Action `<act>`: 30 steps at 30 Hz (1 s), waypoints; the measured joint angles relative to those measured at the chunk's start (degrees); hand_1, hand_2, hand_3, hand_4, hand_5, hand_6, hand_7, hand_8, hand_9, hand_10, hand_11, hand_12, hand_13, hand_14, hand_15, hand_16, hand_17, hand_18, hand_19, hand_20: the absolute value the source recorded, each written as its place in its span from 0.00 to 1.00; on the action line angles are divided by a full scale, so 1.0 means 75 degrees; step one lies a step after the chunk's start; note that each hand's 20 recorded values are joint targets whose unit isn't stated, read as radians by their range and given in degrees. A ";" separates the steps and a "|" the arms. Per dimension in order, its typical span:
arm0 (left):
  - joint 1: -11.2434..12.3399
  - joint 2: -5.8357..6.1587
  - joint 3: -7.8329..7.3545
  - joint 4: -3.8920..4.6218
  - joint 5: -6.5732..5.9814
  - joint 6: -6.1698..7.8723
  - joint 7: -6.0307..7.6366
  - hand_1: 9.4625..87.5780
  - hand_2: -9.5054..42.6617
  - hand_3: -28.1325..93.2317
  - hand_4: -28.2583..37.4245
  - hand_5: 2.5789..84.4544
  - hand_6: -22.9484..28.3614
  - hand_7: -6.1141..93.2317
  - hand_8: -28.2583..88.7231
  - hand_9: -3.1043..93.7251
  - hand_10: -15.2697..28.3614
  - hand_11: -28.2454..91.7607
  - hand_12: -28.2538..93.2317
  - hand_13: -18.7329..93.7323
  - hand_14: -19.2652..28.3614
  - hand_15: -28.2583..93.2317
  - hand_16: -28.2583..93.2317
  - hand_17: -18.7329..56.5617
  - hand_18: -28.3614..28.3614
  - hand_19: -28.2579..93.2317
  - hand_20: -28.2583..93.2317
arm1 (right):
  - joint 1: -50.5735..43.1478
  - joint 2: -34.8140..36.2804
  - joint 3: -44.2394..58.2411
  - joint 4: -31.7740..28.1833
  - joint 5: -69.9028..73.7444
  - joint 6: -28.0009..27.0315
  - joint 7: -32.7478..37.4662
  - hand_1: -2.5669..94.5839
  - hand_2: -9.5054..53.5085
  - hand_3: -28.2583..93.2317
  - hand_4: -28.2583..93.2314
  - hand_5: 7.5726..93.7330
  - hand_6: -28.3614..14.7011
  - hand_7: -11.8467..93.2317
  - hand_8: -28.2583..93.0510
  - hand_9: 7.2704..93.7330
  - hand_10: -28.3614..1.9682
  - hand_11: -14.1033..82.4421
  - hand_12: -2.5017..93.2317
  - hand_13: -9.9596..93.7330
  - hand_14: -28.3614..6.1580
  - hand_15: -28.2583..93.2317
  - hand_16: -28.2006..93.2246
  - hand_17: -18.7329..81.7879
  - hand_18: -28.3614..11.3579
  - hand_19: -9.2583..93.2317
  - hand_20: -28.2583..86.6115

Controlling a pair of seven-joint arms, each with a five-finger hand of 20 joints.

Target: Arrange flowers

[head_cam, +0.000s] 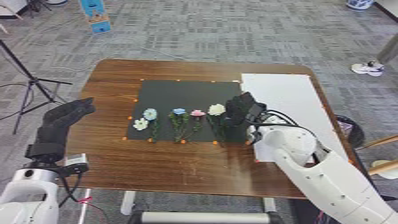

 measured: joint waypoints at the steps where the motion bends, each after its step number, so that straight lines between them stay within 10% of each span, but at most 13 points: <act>1: -0.0006 -0.0001 0.0013 0.0000 0.0001 0.0000 -0.0005 0.19 0.19 0.83 0.05 0.52 0.50 0.21 0.17 0.51 0.63 0.39 0.33 0.46 0.67 0.31 0.24 0.27 0.62 0.24 0.34 | -0.0004 -0.0003 0.0034 -0.0009 0.0016 -0.0010 -0.0008 0.36 0.00 0.77 0.10 0.79 0.68 0.34 0.14 0.89 0.59 0.42 0.29 0.69 0.38 0.76 0.58 0.45 0.09 0.79 0.81; 13: -0.0158 0.0096 0.0143 0.0017 0.0005 -0.0038 -0.0076 0.19 0.19 0.83 0.05 0.52 0.50 0.21 0.17 0.51 0.63 0.39 0.33 0.45 0.68 0.31 0.24 0.27 0.62 0.24 0.34 | -0.0177 0.0043 0.0408 -0.0408 0.0303 -0.0135 0.0006 0.29 0.00 0.78 0.09 0.77 0.67 0.33 0.14 0.87 0.54 0.41 0.29 0.67 0.36 0.73 0.57 0.43 0.08 0.76 0.80; 20: -0.0163 0.0138 0.0179 0.0020 -0.0028 0.0068 0.0013 0.21 0.28 0.83 0.03 0.56 0.50 0.23 0.17 0.55 0.64 0.40 0.33 0.49 0.67 0.32 0.23 0.35 0.60 0.26 0.35 | -0.1148 -0.0073 0.2312 -0.1754 0.1713 -0.1385 -0.0019 0.29 0.23 0.78 0.07 0.61 0.63 0.31 0.15 0.64 0.43 0.30 0.25 0.57 0.34 0.51 0.48 0.37 0.22 0.56 0.66; 23: -0.0147 0.0185 0.0228 0.0019 -0.0105 0.0592 0.0300 0.24 0.34 0.83 0.02 0.59 0.49 0.25 0.16 0.57 0.65 0.41 0.33 0.52 0.67 0.33 0.23 0.38 0.61 0.27 0.37 | -0.1597 -0.0561 0.3657 -0.1960 0.3361 -0.2514 0.0049 0.25 0.26 0.77 0.08 0.54 0.60 0.29 0.15 0.55 0.40 0.26 0.24 0.53 0.32 0.44 0.48 0.35 0.24 0.49 0.60; 27: -0.0055 0.0197 0.0245 -0.0042 -0.0540 0.1797 0.1060 0.25 0.38 0.84 0.01 0.61 0.48 0.27 0.16 0.59 0.65 0.41 0.33 0.53 0.67 0.33 0.23 0.39 0.61 0.27 0.37 | -0.1906 -0.1433 0.5017 -0.1730 0.4797 -0.3632 0.0738 0.19 0.28 0.76 0.09 0.50 0.58 0.26 0.17 0.52 0.40 0.23 0.23 0.51 0.30 0.35 0.50 0.35 0.24 0.40 0.55; 30: 0.0101 0.0145 0.0056 -0.0171 -0.0918 0.2122 0.1319 0.24 0.37 0.84 0.02 0.61 0.48 0.27 0.16 0.59 0.65 0.42 0.33 0.53 0.67 0.34 0.22 0.40 0.61 0.27 0.37 | -0.2210 -0.1959 0.5654 -0.1530 0.5547 -0.3543 0.1035 0.15 0.30 0.77 0.09 0.49 0.59 0.24 0.17 0.50 0.41 0.21 0.22 0.48 0.33 0.32 0.50 0.36 0.27 0.32 0.53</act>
